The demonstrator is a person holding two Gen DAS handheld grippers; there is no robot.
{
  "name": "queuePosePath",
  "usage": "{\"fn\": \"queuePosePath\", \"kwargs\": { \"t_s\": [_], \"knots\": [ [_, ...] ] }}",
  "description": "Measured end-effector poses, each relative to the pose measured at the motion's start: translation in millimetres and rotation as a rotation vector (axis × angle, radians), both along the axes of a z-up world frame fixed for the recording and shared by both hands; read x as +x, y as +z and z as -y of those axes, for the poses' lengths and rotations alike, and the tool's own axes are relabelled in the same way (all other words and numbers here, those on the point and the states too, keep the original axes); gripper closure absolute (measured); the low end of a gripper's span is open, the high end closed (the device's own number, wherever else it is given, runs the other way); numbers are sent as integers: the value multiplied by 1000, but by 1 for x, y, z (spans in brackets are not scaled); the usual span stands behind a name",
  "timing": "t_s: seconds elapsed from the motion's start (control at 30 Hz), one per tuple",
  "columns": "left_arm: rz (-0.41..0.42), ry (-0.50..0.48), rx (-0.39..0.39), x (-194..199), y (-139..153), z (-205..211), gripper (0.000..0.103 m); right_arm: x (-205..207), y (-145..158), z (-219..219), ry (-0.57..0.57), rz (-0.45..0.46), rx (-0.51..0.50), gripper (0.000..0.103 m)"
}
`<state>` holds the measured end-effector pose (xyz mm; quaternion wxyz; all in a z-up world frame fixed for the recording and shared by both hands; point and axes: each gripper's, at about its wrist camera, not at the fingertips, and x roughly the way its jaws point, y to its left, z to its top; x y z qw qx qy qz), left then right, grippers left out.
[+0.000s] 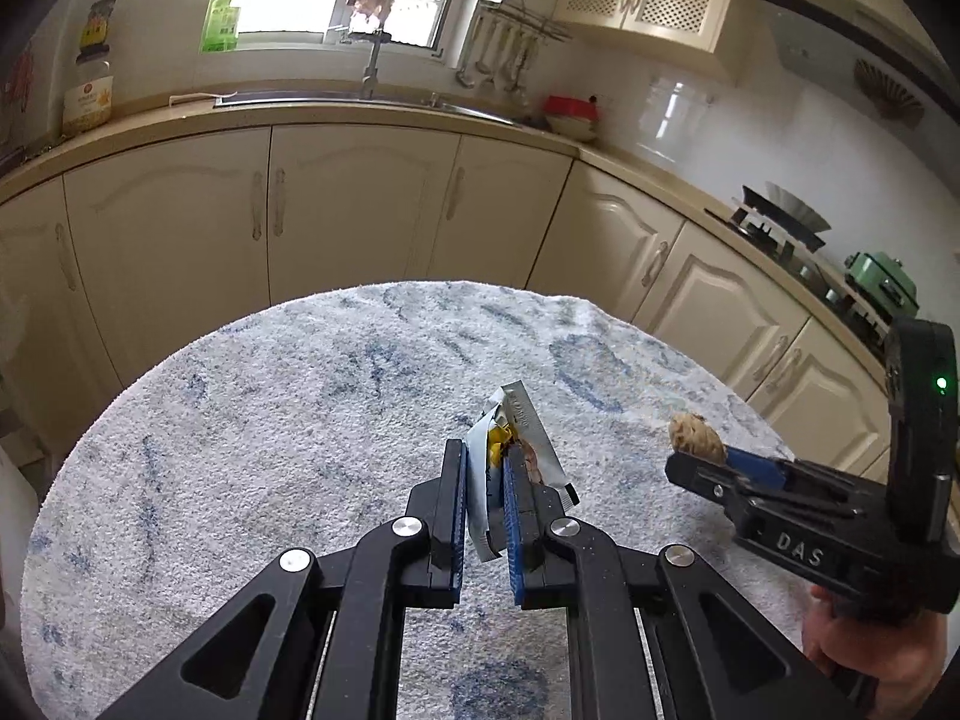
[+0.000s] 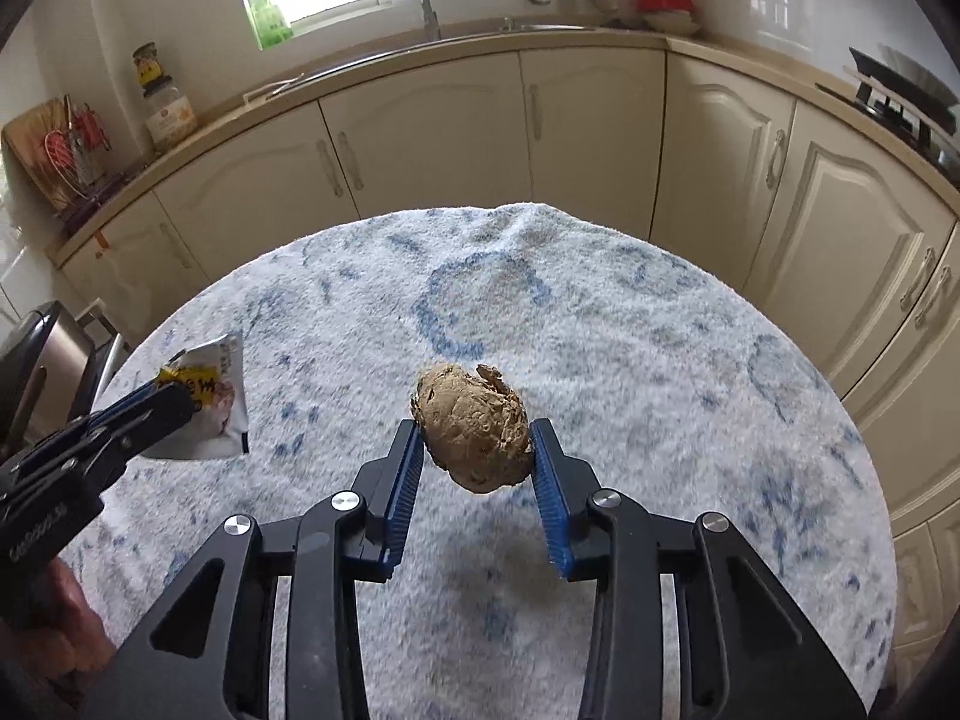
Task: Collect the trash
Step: 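Carry both items over the blue bin and open both grippers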
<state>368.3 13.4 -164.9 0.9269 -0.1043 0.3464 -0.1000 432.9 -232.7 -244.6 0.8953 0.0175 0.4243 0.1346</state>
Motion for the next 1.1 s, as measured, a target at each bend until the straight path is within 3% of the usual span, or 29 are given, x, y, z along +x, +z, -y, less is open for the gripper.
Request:
{"fn": "queuePosePath", "kwargs": {
  "t_s": [0.67,1.1],
  "knots": [
    [108,-147,8,-103,54,64,96,-126,74,91,-84,156,106,66],
    [143,-285,17,-135,91,144,96,-182,98,179,-210,230,127,66]
  ]
}}
